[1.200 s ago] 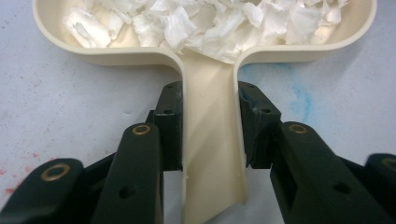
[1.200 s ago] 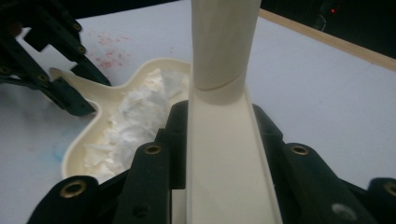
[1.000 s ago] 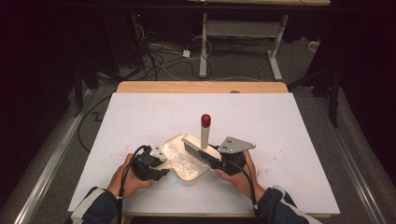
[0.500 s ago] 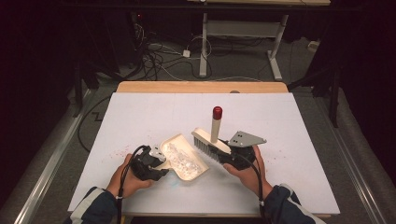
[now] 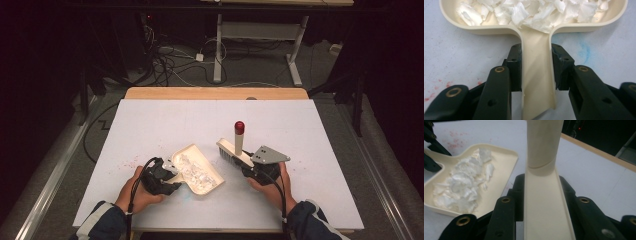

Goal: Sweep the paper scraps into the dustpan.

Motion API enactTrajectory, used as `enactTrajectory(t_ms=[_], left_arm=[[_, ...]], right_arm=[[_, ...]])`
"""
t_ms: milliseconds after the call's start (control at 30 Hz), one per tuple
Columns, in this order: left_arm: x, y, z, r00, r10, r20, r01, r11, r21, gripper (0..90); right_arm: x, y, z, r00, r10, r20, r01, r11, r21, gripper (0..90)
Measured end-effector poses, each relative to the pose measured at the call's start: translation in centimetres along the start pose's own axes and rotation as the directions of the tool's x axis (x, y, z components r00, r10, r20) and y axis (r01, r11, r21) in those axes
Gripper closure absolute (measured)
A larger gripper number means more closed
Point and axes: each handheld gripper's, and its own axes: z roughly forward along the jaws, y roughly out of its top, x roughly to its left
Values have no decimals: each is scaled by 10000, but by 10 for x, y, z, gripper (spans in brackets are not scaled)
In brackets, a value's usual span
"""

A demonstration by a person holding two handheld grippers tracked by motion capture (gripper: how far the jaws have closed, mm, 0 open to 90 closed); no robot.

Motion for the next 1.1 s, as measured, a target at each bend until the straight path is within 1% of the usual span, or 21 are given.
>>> enactTrajectory(t_ms=[33, 67, 133, 167, 200, 233, 300, 367, 433, 467, 533, 600, 667, 733, 800, 867, 1000, 1033, 1100], left_arm=[[0, 0, 0, 10000, 5, 2, -5, 10000, 7, 636], [0, 0, 0, 10000, 13, 4, -13, 10000, -9, 636], [0, 0, 0, 10000, 13, 18, -13, 10000, -4, 636], [0, 0, 0, 10000, 18, 32, -18, 10000, -1, 635], [0, 0, 1, 10000, 24, 34, -24, 10000, 7, 636], [0, 1, 1, 10000, 34, 23, -34, 10000, 18, 636], [-1, 0, 0, 10000, 34, 21, -34, 10000, 4, 635], [-1, 0, 0, 10000, 36, 20, -36, 10000, -5, 636], [0, 0, 1, 10000, 36, 43, -36, 10000, 21, 636], [0, 0, 1, 10000, 34, 53, -34, 10000, 9, 636], [0, 0, 1, 10000, 24, 53, -24, 10000, 6, 636], [0, 0, 1, 10000, 28, 45, -29, 10000, 15, 636], [0, 0, 0, 10000, 33, 50, -33, 10000, 16, 636], [0, 0, 1, 10000, 31, 55, -32, 10000, 21, 635], [0, 0, 1, 10000, 37, 63, -38, 10000, 28, 636], [0, 0, 0, 10000, 32, 70, -32, 10000, 13, 636], [0, 0, 0, 10000, 49, 25, -49, 10000, 4, 636], [1, 0, -1, 10000, 48, 7, -47, 10000, -9, 635], [2, -1, -1, 10000, 6, -8, -6, 10000, -10, 636]], right_arm=[[1, -2, 2, 10000, -14, -90, 14, 10000, -40, 672], [4, -2, 2, 9996, 34, -298, -36, 10000, -70, 672], [11, 1, 2, 9982, -175, -574, 174, 9998, -30, 671], [15, 1, 2, 9959, -193, -885, 185, 9998, -97, 672], [18, 3, 3, 9917, -85, -1279, 65, 9998, -162, 672], [22, 4, 3, 9874, -79, -1580, 54, 9999, -159, 672], [31, 9, 3, 9831, -457, -1771, 410, 9987, -300, 671], [35, 14, -2, 9747, -536, -2168, 423, 9975, -566, 672], [37, 18, -8, 9763, -704, -2048, 572, 9959, -695, 672], [36, 19, -10, 9771, -695, -2011, 562, 9959, -713, 671], [32, 20, -14, 9809, -527, -1871, 380, 9960, -813, 671], [27, 21, -16, 9837, -324, -1768, 196, 9971, -739, 671], [21, 22, -18, 9876, -232, -1550, 124, 9974, -707, 671], [16, 22, -21, 9897, -88, -1430, -5, 9979, -653, 671], [11, 22, -23, 9926, -12, -1212, -54, 9985, -540, 671], [7, 20, -24, 9922, 161, -1239, -219, 9987, -460, 671], [3, 18, -24, 9939, 264, -1074, -306, 9988, -379, 671], [1, 18, -24, 9948, 210, -995, -250, 9989, -389, 671], [-3, 18, -25, 9954, 312, -901, -351, 9985, -415, 671]])
